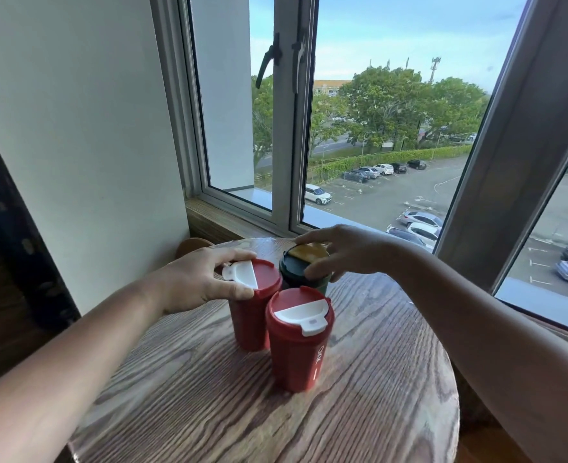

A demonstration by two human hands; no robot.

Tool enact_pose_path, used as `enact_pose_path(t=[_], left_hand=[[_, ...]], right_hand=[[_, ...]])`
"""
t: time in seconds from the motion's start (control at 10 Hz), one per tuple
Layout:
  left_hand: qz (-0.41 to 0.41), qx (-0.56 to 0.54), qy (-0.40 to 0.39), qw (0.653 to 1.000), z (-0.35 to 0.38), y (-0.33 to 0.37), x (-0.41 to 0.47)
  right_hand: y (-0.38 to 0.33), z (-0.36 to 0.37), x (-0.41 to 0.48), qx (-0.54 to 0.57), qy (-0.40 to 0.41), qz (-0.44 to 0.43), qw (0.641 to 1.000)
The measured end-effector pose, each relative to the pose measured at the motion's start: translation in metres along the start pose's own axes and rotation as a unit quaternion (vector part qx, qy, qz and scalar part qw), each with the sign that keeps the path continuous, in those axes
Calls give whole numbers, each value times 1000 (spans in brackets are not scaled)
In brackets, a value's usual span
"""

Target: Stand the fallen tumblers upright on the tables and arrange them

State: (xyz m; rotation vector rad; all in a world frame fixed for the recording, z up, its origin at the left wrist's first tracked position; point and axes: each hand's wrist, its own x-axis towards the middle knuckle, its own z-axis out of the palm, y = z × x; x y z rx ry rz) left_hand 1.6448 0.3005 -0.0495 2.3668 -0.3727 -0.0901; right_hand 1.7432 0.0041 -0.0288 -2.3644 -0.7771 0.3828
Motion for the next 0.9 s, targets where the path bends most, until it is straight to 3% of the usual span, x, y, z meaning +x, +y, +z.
enact_pose_path(t=[0.1,0.3,0.6,0.8,0.9], left_hand=[[-5,6,6,1000,1,0,-1],[-1,3,10,1000,1,1,0],[-3,46,25,999,4,-1,-3],[1,-40,6,999,2,14,-6],[27,-16,54,998,-4,26,-8]], right_hand=[[0,2,6,57,30,29,997],[-11,13,8,-9,93,21,995],[-13,11,1,-15,72,43,996],[-22,11,-8,-53,104,35,993],[-29,11,-21,-45,145,21,988]])
